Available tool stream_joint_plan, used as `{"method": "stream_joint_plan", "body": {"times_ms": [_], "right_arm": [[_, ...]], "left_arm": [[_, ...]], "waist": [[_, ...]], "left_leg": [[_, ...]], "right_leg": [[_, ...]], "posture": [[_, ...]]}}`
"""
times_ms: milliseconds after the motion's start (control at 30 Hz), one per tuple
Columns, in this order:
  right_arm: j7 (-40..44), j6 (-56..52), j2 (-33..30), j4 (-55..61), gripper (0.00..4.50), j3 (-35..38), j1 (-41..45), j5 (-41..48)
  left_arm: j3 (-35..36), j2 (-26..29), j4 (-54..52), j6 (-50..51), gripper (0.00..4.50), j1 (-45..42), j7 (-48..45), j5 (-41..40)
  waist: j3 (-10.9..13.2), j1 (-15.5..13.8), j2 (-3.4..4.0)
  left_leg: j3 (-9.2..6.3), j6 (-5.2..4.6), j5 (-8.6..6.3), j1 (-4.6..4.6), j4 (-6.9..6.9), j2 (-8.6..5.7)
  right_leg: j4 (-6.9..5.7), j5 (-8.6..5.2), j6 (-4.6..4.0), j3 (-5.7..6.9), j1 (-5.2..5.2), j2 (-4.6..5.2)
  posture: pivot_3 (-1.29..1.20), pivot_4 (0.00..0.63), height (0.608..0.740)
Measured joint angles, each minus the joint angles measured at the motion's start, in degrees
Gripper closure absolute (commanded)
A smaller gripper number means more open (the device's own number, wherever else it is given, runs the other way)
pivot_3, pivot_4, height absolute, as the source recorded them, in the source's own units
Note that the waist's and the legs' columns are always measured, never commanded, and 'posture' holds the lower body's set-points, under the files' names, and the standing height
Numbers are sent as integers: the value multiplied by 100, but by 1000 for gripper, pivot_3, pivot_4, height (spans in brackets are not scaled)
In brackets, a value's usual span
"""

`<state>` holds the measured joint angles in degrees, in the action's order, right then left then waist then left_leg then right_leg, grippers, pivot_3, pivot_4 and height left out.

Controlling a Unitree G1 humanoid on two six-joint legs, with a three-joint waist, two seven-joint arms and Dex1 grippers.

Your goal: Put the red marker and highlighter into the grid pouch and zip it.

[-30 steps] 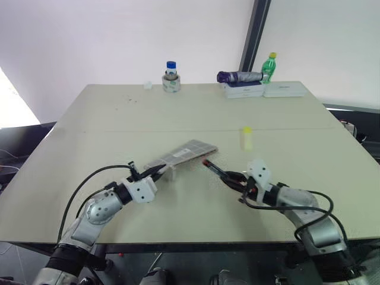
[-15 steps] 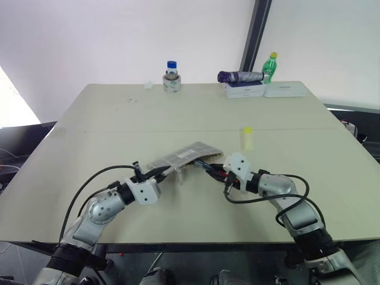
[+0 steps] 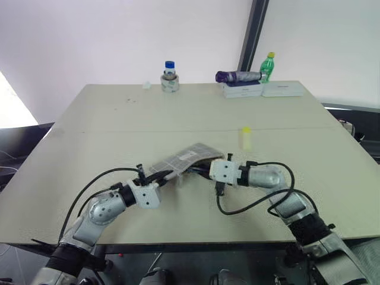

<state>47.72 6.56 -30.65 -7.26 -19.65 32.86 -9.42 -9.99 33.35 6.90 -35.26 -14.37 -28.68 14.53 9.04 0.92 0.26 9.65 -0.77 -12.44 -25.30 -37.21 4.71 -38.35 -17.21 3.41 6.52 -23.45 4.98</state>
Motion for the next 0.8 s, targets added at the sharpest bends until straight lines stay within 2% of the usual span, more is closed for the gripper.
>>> {"method": "stream_joint_plan", "body": {"times_ms": [133,367,633,800], "right_arm": [[41,700,-28,-291,4135,-138,323,-294],[83,1594,307,-1047,4135,-351,656,-358],[187,1838,178,-1183,174,-166,647,-87],[586,1528,-103,-774,174,262,406,707]], "left_arm": [[-5,145,-40,-88,4500,-123,-150,-32],[-76,128,-113,-230,4500,-158,-396,-271],[-5,142,-112,-148,4500,-112,-357,-292],[70,154,-10,-121,4500,10,-164,-247]], "waist": [[0,-19,0],[0,-17,0],[0,-15,0],[0,-16,0]], "left_leg": [[3,14,8,0,1,0],[8,18,12,0,-1,0],[8,19,12,0,-1,0],[5,18,11,0,-1,0]], "right_leg": [[0,0,0,0,1,1],[0,0,0,-1,2,0],[0,0,0,-2,2,0],[0,0,0,-2,2,1]], "posture": [[0,150,740],[0,150,740],[0,150,740],[0,150,740]]}}
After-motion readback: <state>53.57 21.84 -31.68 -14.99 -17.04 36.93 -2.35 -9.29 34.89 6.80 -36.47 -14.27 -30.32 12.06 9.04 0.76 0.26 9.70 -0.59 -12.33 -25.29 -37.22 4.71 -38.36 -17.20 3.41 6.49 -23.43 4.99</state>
